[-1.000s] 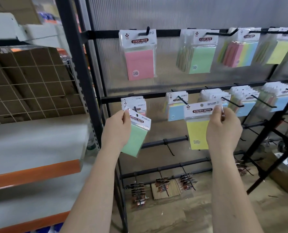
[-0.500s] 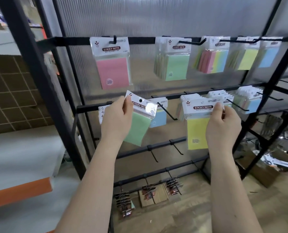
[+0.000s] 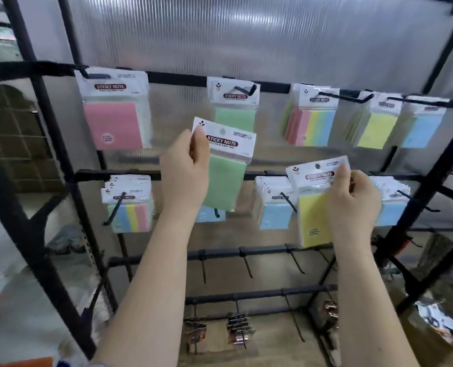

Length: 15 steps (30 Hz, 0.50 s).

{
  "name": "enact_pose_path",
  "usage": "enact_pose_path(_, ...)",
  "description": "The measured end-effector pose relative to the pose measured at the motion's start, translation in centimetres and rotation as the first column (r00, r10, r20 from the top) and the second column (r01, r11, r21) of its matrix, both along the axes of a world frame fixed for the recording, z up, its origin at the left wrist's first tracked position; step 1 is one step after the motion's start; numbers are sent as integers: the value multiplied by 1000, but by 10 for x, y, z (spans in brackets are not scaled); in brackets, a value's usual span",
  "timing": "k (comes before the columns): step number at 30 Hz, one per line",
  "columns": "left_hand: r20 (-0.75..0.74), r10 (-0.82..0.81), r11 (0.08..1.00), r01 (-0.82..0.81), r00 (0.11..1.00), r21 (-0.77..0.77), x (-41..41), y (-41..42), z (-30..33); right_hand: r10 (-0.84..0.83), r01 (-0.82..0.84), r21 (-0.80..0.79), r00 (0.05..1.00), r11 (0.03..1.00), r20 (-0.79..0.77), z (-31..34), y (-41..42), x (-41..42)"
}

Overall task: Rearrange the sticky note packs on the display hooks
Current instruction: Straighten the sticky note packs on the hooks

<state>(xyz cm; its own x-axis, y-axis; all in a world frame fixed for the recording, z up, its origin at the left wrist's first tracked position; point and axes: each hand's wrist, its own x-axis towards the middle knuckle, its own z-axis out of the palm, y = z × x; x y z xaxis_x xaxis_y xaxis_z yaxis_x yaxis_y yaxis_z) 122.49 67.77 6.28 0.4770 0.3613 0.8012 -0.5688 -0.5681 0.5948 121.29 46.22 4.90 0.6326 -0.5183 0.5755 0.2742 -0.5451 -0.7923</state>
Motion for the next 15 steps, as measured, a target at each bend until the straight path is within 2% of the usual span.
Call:
enact_pose_path(4,71,54,996,-49,996,-77,4,-31,15,86,-86,-20,996,996,16,7,-25,16)
enact_pose_path(7,118,45,988,-26,992,-155,8,-42,27,148,-148,-17,989,989,1,5,-36,24)
enact_pose_path(15,137,52,983,-26,989,-184,25,-52,51,202,-202,0,979,979,6,-1,-40,33)
